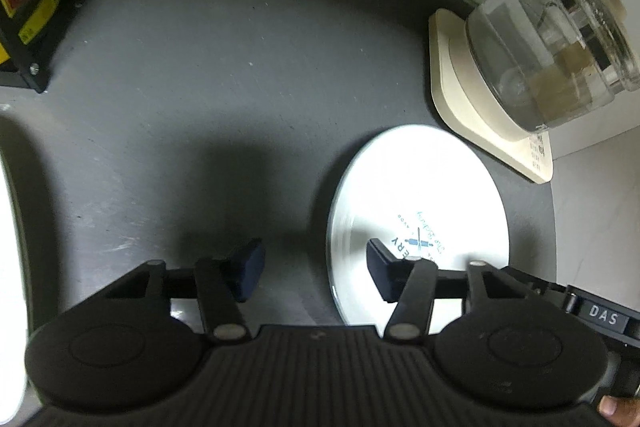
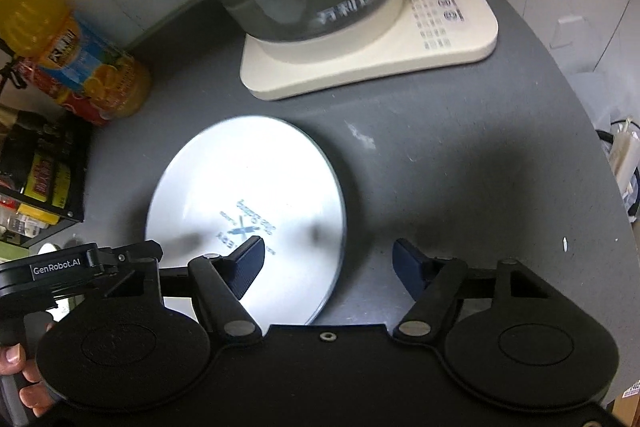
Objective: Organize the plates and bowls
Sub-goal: 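Move both grippers to the white 'BAKERY' print plate, then close both grippers on the 'BAKERY' plate rim and lift it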
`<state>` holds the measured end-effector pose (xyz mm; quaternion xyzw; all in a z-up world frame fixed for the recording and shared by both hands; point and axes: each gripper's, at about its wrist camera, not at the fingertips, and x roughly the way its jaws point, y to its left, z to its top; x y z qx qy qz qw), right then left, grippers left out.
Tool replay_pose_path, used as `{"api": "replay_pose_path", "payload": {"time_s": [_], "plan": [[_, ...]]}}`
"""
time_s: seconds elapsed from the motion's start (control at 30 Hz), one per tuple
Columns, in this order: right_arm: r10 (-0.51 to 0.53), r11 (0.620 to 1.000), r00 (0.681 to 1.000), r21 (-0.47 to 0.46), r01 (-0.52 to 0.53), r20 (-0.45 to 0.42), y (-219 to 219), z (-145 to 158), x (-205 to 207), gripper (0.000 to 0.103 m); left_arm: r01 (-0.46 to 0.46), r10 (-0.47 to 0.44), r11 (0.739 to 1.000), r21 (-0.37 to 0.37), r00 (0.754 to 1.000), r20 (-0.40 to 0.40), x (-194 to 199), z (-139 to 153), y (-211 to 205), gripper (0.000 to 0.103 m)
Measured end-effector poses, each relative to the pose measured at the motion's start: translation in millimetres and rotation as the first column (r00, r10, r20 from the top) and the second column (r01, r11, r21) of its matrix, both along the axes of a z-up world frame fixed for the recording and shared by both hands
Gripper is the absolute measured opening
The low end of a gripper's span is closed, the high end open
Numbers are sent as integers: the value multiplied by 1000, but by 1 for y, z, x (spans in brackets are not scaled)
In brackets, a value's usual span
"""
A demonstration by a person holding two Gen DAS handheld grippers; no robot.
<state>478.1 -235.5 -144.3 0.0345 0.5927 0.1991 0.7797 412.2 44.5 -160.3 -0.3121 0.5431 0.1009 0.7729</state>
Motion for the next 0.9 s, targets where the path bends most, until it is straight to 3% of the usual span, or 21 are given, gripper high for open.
{"api": "replay_pose_path", "payload": {"time_s": [0.13, 0.27, 0.37, 0.57, 0.83, 0.9], "plan": [[8, 1000, 1000, -13, -8, -23, 0, -11, 4, 63, 9, -9, 1000, -9, 1000, -13, 7, -6, -3, 41], [5, 1000, 998, -4, -5, -58, -1, -19, 10, 46, 22, -22, 1000, -22, 1000, 1, 10, -7, -6, 35], [13, 1000, 999, 3, -13, -53, -1, -19, 12, 43, 21, -21, 1000, -20, 1000, -11, 11, -11, -7, 27], [31, 999, 997, 34, -28, -73, 2, -22, 16, 23, 16, -16, 999, -42, 1000, -17, 12, -17, -8, 15], [57, 997, 996, 49, -54, -73, 8, -24, 17, 21, 0, -1, 998, -61, 1000, -11, 13, -19, -6, 12], [60, 997, 996, 48, -57, -73, 5, -25, 17, 15, 4, -4, 998, -63, 1000, -7, 12, -19, -6, 12]]}}
